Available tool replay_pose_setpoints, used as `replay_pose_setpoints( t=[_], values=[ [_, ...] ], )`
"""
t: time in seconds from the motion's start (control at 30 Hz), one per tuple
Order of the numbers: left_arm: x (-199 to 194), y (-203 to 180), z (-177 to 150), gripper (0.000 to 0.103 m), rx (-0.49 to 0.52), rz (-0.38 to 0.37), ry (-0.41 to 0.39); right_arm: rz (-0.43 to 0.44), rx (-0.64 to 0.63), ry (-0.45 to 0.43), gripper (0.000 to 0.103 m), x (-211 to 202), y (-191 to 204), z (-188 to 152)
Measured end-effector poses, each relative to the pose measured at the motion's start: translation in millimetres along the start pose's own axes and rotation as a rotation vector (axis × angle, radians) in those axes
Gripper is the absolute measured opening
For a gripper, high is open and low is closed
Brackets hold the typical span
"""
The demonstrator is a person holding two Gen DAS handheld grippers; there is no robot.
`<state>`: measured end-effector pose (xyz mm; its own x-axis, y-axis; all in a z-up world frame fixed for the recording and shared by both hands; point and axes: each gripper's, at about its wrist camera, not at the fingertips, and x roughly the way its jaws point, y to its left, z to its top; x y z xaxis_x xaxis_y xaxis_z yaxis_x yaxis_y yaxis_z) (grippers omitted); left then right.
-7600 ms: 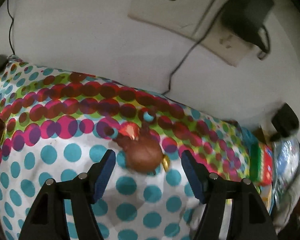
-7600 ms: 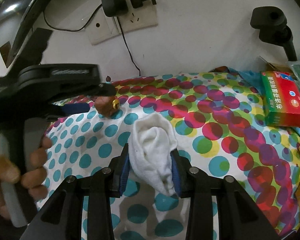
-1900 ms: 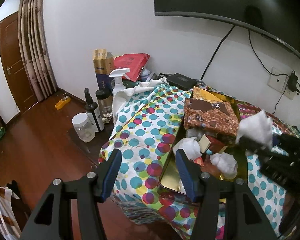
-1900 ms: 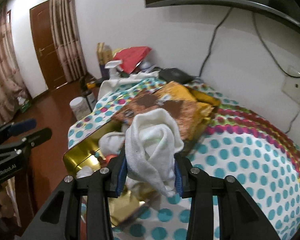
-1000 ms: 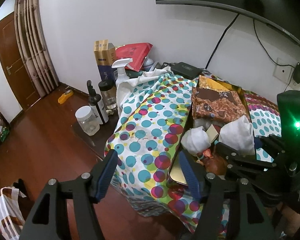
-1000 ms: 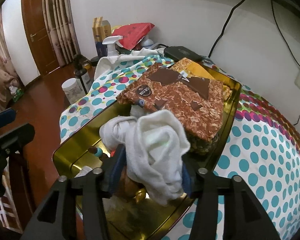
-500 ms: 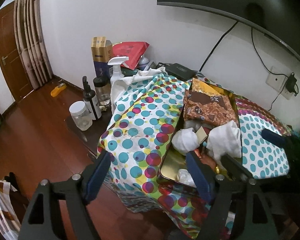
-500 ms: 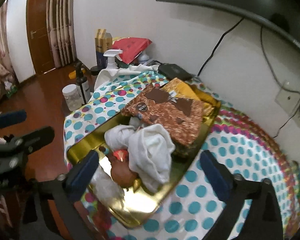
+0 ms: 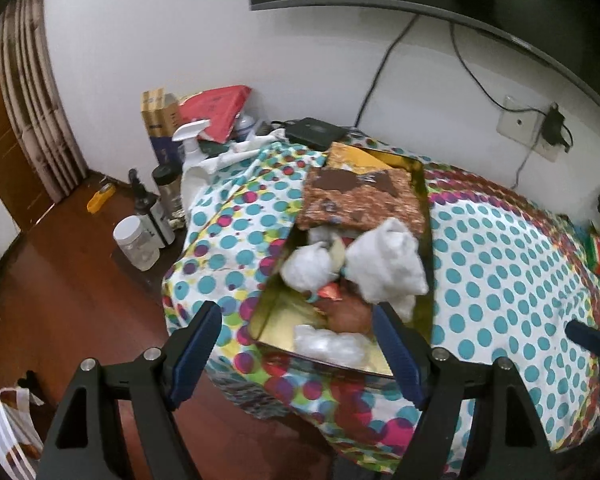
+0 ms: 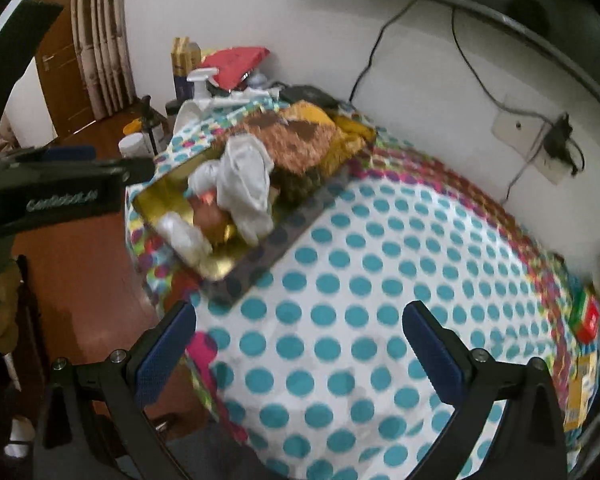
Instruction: Organize objects
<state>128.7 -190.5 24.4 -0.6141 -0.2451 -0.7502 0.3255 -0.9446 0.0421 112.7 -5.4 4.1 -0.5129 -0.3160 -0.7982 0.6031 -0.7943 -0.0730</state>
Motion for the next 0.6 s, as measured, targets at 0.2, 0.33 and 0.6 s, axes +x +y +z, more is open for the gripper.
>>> replay_pose_setpoints(
  t=[0.2, 0.33, 0.6],
  values=[
    [-8.7, -26.3, 2.4, 0.08, 0.06, 0.011, -0.011, 0.02, 0.02, 0.03, 0.103, -0.8, -2.3, -4.0],
    [-16.1, -33.4, 3.3, 0.08, 0.085, 0.02, -0.031, 0.019, 0.03, 0.044, 0.103, -1.0, -2.9, -0.5],
    [-14.3, -27.7, 4.6, 0.08, 0.075, 0.016, 0.034, 0.036, 0.028, 0.128, 0.103, 4.2, 1.8, 15.5]
  ],
)
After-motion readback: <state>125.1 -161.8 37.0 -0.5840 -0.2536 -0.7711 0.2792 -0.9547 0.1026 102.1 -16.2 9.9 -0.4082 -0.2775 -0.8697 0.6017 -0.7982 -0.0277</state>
